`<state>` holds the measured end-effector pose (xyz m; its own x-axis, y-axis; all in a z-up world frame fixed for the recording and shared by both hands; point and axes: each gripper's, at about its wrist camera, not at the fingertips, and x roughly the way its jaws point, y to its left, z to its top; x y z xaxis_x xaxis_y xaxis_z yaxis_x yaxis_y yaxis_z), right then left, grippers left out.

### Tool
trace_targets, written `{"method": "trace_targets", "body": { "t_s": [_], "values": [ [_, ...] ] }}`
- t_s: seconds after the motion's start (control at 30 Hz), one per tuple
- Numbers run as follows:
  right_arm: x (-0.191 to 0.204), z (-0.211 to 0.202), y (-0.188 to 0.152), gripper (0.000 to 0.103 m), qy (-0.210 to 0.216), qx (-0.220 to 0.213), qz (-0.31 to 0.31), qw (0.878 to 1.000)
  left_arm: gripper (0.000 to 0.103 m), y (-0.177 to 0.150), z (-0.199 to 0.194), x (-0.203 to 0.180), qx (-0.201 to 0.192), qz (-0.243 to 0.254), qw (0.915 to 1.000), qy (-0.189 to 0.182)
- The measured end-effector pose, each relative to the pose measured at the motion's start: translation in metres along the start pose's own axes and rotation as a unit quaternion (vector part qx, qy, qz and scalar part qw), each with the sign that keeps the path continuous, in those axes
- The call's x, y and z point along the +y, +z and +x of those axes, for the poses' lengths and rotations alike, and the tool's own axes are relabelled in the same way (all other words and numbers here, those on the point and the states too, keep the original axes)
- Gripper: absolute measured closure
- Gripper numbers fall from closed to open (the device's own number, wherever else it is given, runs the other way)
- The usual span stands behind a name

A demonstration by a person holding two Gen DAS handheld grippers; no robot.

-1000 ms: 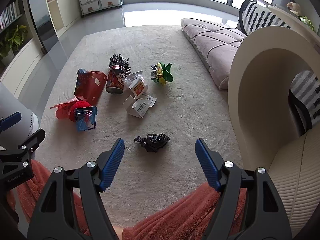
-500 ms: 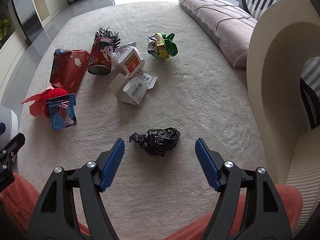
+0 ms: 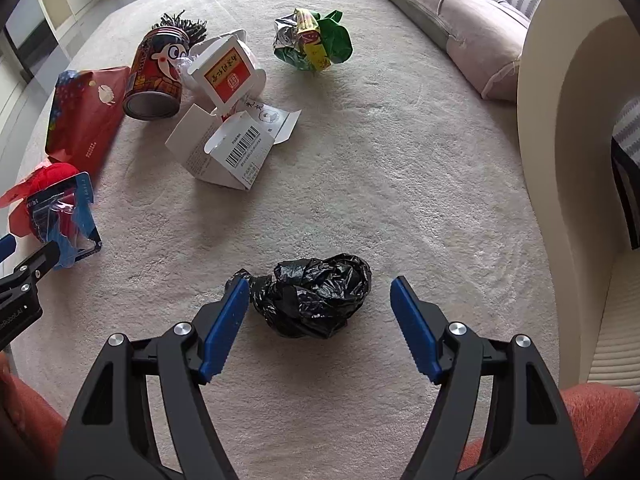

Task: Collect trash
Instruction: 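Grasp the black plastic bag with the right tool while the left tool approaches the blue packet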

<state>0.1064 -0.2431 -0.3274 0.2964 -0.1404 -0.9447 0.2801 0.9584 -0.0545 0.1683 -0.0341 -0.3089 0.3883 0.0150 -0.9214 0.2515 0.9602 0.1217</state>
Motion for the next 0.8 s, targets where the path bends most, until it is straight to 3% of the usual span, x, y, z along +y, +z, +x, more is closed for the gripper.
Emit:
{"method": "trace_targets", "body": {
  "t_s": [0.23, 0.47, 0.53, 0.8],
  "values": [
    [0.005, 0.016, -0.002, 0.034, 0.008, 0.022, -0.004, 1.0, 0.015, -0.001, 0.012, -0.017, -0.002, 0.025, 0.9996, -0.013],
    [0.008, 0.019, -0.003, 0.05, 0.012, 0.032, -0.009, 0.999, 0.047, -0.004, 0.015, -0.029, -0.007, 0.051, 0.9987, -0.006],
    [0.009, 0.018, -0.003, 0.06, 0.01, 0.03, -0.013, 0.999, 0.052, -0.004, 0.013, -0.032, -0.007, 0.056, 0.9984, -0.005],
    [0.008, 0.009, -0.005, 0.076, 0.009, 0.021, -0.018, 1.0, 0.053, -0.01, 0.005, -0.038, -0.013, 0.07, 0.9974, 0.006]
  ]
}}
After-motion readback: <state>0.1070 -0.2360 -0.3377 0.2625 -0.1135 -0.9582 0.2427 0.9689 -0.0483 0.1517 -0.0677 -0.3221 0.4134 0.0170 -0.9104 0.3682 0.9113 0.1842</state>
